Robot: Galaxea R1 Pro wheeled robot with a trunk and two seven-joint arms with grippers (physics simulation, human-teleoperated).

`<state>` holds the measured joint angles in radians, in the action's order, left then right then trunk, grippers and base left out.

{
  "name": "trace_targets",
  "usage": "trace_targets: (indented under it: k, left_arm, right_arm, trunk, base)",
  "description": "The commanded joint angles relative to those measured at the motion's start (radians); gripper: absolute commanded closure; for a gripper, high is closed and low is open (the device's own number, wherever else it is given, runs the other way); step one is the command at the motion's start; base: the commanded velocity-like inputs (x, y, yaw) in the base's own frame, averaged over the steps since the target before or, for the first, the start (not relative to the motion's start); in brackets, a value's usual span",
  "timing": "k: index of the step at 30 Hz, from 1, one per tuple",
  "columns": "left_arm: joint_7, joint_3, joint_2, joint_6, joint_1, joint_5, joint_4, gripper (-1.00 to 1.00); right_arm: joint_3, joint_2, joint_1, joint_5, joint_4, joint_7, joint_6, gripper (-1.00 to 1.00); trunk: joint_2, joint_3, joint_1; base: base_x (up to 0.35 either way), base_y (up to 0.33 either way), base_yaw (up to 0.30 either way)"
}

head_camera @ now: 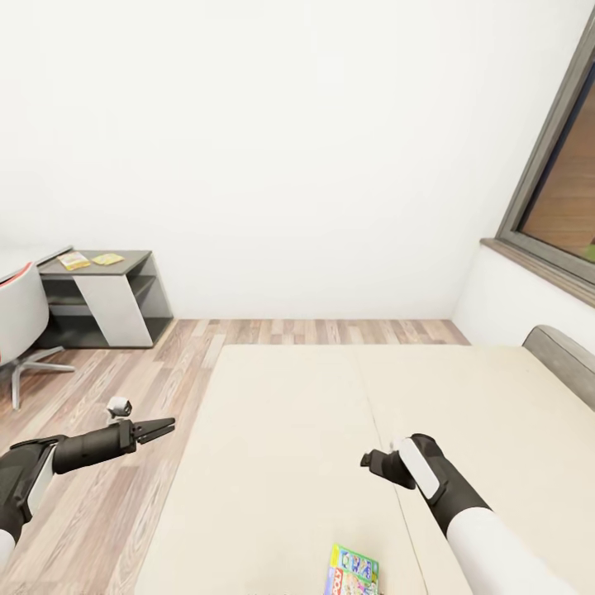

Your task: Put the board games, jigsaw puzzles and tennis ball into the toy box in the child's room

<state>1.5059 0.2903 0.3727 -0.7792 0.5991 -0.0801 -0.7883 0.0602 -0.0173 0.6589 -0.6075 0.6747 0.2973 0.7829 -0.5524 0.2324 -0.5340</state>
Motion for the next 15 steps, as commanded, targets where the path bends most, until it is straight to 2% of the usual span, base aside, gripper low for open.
trace_targets:
  k: [1, 15]
  left_arm:
    - [0.003, 0.0, 0.0, -0.011, 0.001, 0.0, 0.0, -1.0]
    - [0.0, -0.003, 0.0, -0.011, 0.001, 0.002, 0.001, -1.0]
  right_arm:
    - [0.006, -0.002, 0.001, -0.011, 0.001, 0.009, 0.002, -1.0]
    - [0.006, -0.004, 0.002, -0.011, -0.001, 0.01, 0.005, -1.0]
  trunk:
    - [-0.002, 0.003, 0.0]
    - [-0.002, 0.026, 0.0]
  base:
    - [0.0, 0.0, 0.0]
    - [0.0, 0.0, 0.0]
